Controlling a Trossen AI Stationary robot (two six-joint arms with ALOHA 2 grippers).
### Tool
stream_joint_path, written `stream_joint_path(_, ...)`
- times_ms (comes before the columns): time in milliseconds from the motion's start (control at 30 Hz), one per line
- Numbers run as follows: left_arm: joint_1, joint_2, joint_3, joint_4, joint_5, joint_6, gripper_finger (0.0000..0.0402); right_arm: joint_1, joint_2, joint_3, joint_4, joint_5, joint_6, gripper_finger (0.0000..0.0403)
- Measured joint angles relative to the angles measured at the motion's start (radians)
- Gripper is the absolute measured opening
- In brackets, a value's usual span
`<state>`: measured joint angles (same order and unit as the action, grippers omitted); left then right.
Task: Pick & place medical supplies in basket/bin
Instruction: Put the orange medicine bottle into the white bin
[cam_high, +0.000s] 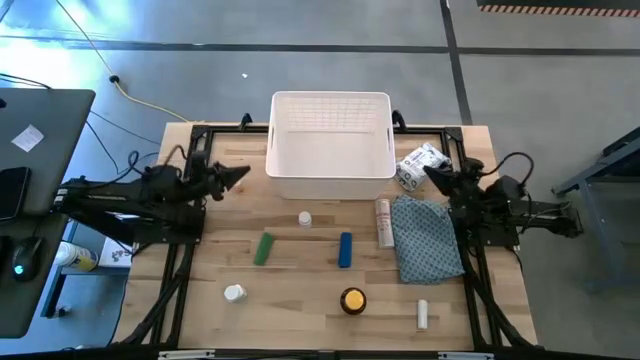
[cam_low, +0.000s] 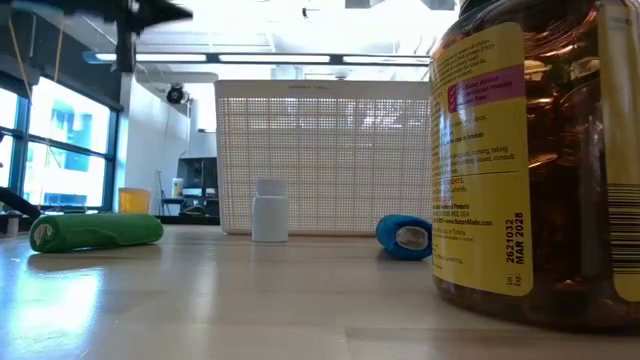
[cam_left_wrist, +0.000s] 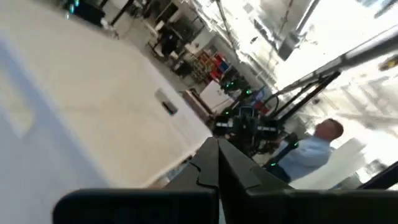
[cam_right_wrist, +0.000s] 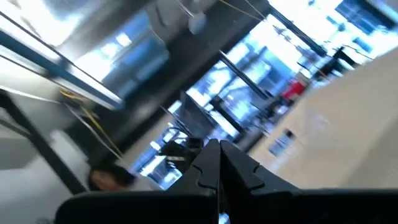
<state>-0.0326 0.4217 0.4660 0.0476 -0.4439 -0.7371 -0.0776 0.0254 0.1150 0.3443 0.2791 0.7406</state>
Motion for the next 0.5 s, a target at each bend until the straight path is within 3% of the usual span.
stream_joint_path(100, 0.000, 0.087, 0.145, -0.128, -0.005, 0.093, 0.0026, 0.000, 0.004, 0.031, 0.015, -0.004, -0.014, 0.0000)
stream_joint_path(200, 0.000, 0.187, 0.310, -0.341, -0.039, 0.132, 0.0051, 0.000, 0.030, 0.096, 0.012, -0.016, -0.077, 0.0000)
stream_joint_path(367, 0.001, 0.352, 0.584, -0.629, -0.152, 0.121, 0.0149, 0.000, 0.127, 0.266, -0.069, -0.033, -0.193, 0.0000)
stream_joint_path(500, 0.001, 0.461, 0.794, -0.801, -0.173, 0.173, 0.0227, 0.000, 0.242, 0.427, -0.208, -0.036, -0.275, 0.0000)
